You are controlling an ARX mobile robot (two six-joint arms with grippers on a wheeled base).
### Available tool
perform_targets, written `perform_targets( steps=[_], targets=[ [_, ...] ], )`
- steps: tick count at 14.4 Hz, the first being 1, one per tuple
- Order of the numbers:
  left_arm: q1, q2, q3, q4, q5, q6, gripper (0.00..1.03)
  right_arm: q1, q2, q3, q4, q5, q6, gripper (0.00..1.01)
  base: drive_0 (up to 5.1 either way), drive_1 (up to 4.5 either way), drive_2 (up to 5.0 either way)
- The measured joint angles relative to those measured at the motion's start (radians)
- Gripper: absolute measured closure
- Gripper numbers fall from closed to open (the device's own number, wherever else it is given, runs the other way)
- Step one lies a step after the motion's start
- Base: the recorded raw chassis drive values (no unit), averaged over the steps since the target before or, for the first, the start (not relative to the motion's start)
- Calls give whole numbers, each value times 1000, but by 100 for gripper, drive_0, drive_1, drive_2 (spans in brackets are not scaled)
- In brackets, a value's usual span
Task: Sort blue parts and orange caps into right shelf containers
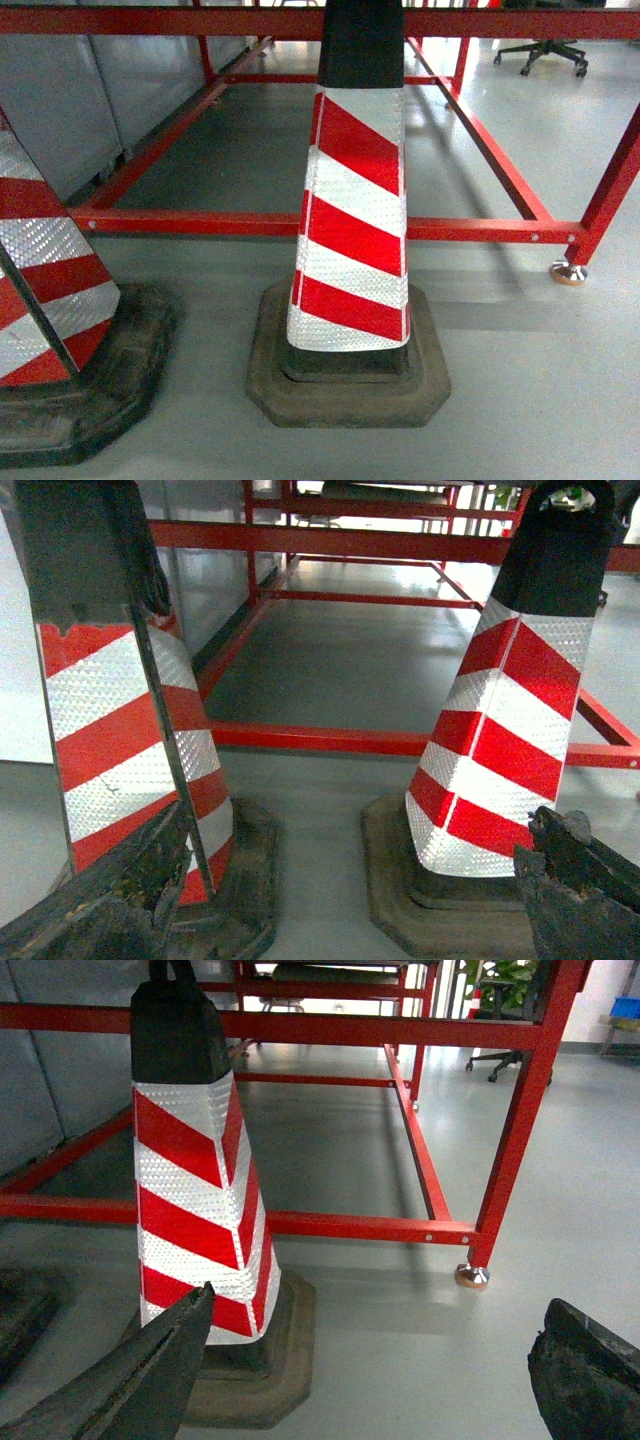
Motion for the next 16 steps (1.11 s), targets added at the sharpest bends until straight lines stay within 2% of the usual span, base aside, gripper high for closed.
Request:
perform_targets(
  steps=[16],
  targets=[
    [0,0,0,0,0,0,5,0,0,0,0,0,0,3,0,0,0]
  ],
)
